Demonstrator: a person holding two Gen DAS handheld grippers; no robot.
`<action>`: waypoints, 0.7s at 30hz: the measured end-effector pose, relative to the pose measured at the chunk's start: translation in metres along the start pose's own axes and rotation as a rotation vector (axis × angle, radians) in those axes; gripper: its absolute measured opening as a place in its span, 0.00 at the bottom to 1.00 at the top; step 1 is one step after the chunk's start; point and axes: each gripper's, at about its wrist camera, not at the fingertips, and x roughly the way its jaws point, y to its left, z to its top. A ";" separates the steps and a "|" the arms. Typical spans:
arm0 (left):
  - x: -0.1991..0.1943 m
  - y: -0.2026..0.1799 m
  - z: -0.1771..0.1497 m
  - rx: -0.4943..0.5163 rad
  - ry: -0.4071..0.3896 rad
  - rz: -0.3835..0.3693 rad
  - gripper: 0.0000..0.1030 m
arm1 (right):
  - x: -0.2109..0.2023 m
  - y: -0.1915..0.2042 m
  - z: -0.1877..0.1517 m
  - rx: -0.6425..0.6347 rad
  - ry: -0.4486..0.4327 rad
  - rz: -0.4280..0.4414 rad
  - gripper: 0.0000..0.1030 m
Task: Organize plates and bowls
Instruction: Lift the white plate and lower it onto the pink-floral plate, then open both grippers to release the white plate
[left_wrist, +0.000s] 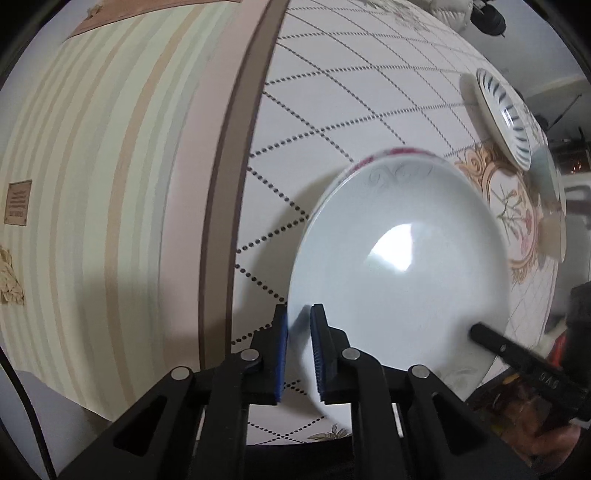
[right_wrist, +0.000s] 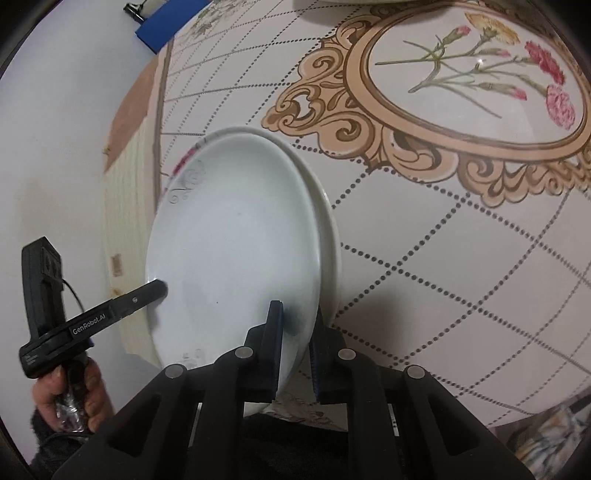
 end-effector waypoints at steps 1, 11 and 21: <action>0.001 -0.002 -0.001 0.007 0.003 0.015 0.09 | -0.001 -0.001 0.001 0.005 -0.007 -0.005 0.13; -0.002 -0.011 -0.006 0.065 -0.013 0.100 0.09 | -0.002 0.009 0.016 -0.009 0.016 -0.078 0.14; -0.012 -0.014 -0.009 0.074 -0.009 0.157 0.10 | -0.009 0.012 0.024 0.026 0.073 -0.108 0.30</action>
